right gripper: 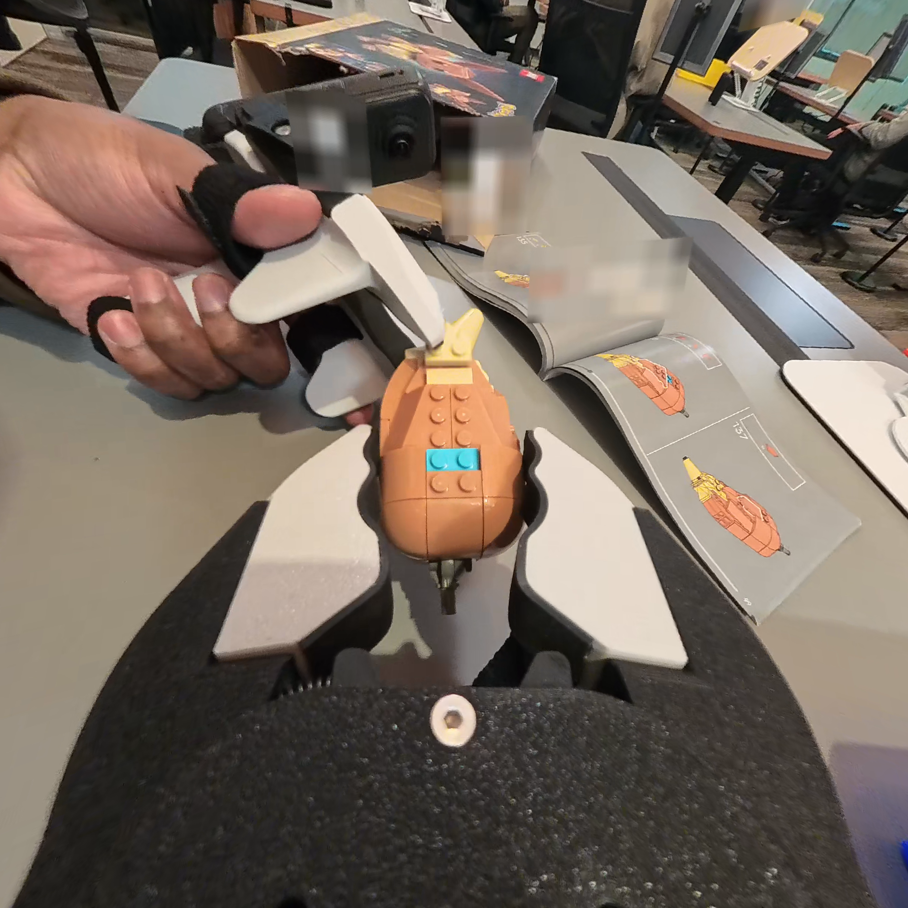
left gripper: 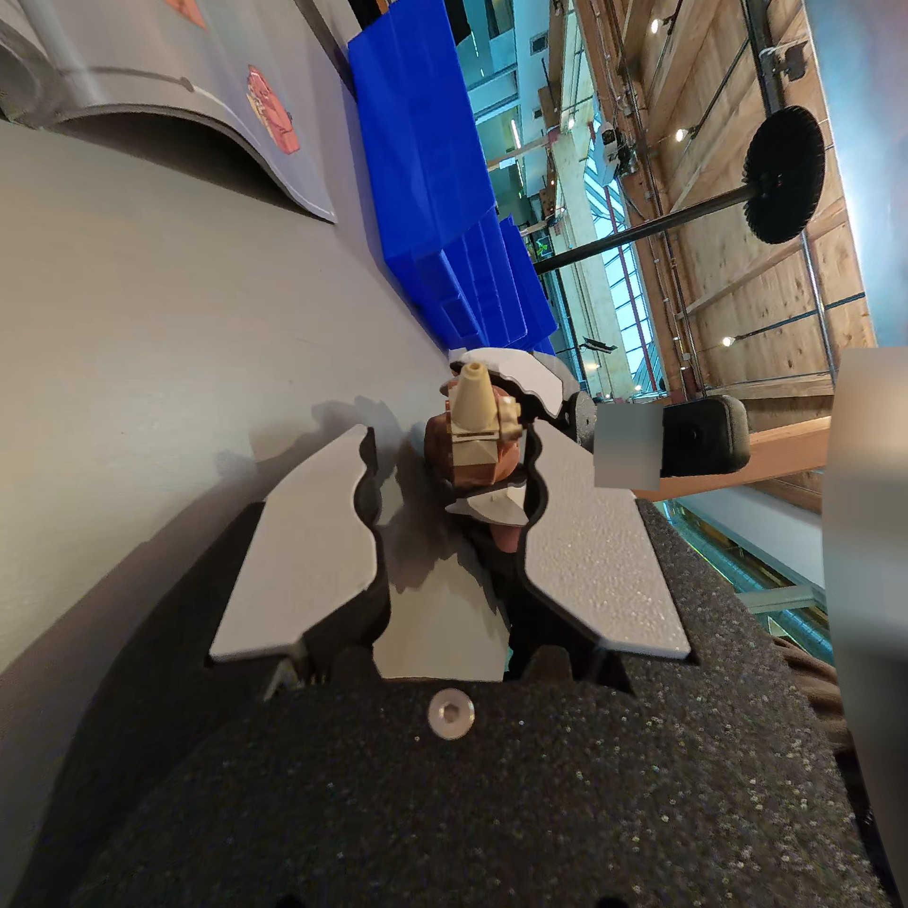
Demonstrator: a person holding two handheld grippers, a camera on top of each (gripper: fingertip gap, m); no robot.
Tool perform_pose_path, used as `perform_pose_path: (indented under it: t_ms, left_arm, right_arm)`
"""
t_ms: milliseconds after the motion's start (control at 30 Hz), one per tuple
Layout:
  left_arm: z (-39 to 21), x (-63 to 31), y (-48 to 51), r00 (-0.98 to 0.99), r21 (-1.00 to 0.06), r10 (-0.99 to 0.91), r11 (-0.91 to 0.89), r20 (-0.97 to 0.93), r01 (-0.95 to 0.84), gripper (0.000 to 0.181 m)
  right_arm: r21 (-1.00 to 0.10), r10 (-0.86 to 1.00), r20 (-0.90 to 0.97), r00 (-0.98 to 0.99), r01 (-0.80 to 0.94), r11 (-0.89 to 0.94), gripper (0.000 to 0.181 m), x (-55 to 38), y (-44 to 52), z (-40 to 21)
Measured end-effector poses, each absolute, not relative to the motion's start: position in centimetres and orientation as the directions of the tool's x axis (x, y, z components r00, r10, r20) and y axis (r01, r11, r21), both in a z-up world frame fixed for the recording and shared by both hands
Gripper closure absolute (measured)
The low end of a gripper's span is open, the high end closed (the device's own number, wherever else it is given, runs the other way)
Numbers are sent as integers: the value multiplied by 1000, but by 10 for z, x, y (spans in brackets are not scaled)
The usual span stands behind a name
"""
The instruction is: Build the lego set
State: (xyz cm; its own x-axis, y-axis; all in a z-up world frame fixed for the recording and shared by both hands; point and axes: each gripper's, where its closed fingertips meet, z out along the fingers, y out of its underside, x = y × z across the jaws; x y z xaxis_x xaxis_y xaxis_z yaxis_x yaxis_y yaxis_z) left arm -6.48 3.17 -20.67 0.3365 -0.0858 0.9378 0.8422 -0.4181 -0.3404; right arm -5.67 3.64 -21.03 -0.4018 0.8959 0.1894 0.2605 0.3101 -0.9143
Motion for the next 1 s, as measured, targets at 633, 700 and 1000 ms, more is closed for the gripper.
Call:
perform_pose_path:
  t_ms: [633,700,1000]
  left_arm:
    - [-209,-79,9,585,-572,-108,-414,804,708,126]
    - [-210,-69,5,656,-638,-135,-442,742,631,126]
    - [-211,-18,0,660,-688,-295,-550,691,473,129]
  right_arm:
    - [-808,867,163,-471,440,391,125,-45,47,-243]
    - [-759,860,203,-469,480,441,125,-42,54,-253]
    - [-694,817,109,-566,545,470,125,-20,53,-268]
